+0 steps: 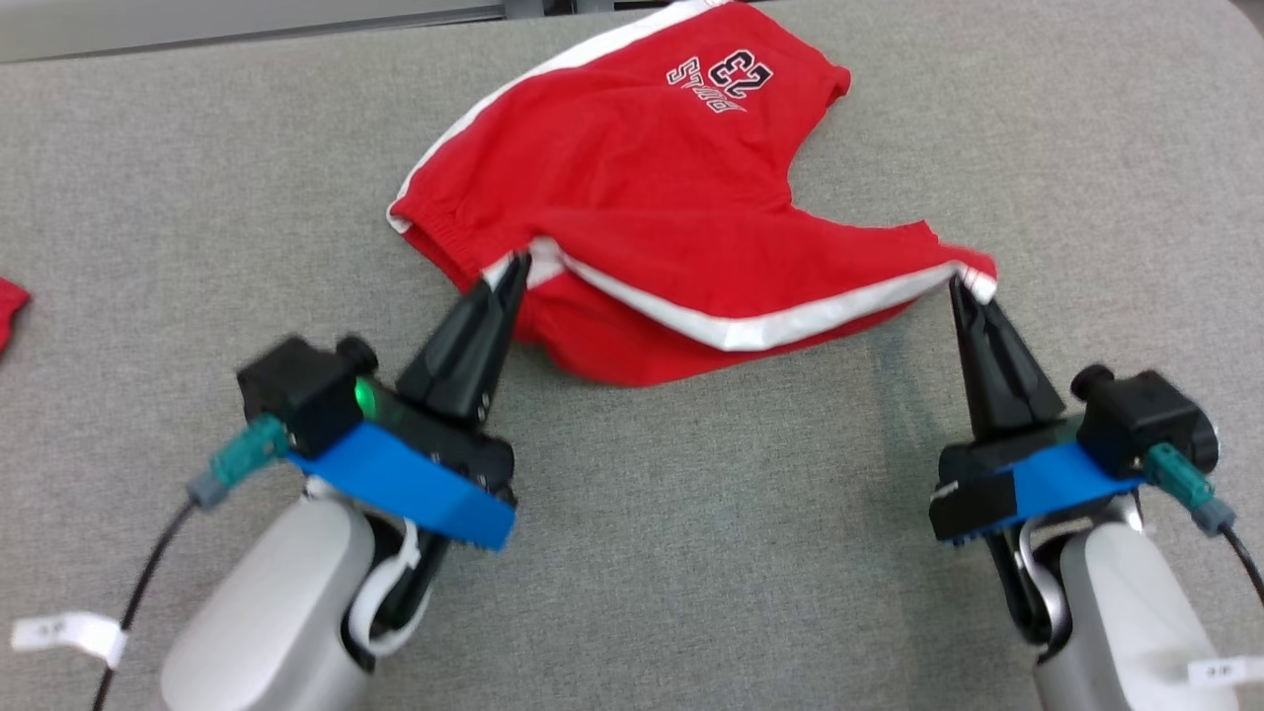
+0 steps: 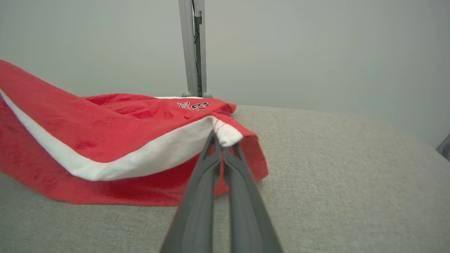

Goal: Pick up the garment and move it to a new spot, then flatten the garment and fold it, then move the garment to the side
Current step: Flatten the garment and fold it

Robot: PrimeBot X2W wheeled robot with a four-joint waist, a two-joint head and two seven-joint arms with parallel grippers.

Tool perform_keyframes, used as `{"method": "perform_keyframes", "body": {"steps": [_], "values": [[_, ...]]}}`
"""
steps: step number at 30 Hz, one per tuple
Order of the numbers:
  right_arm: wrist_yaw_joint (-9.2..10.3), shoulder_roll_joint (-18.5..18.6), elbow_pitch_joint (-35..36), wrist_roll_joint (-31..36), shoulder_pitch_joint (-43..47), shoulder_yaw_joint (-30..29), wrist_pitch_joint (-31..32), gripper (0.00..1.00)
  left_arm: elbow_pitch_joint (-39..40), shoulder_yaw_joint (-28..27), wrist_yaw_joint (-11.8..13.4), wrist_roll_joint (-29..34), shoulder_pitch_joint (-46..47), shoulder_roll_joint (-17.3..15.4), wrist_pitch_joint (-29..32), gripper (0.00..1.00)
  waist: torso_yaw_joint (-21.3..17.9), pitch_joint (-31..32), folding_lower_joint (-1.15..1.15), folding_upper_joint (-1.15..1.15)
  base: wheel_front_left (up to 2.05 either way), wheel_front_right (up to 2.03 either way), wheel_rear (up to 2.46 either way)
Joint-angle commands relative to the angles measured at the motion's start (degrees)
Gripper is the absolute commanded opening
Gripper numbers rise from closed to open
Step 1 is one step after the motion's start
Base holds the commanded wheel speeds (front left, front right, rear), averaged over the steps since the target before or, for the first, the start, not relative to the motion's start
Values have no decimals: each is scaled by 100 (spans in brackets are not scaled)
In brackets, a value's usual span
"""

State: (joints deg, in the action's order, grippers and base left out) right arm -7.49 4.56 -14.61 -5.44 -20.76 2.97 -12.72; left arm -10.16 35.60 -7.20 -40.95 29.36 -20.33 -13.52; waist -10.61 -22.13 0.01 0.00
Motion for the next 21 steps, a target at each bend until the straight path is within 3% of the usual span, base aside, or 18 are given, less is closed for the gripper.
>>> {"method": "perform_keyframes", "body": {"steps": [1,11,21], "values": [[-1,-23,-4,-25,133,-20,-43,0,61,-8,-47,-21,-124,-18,-45,0,-7,33,-1,0,0,0,0],[-1,-142,552,-66,1434,-397,-175,0,884,76,104,-51,-1617,-95,-150,0,39,558,-1,0,0,0,0],[-1,-164,1819,-89,2555,-708,492,0,1742,212,362,-204,-2537,-374,17,0,189,826,-1,0,0,0,0]]}}
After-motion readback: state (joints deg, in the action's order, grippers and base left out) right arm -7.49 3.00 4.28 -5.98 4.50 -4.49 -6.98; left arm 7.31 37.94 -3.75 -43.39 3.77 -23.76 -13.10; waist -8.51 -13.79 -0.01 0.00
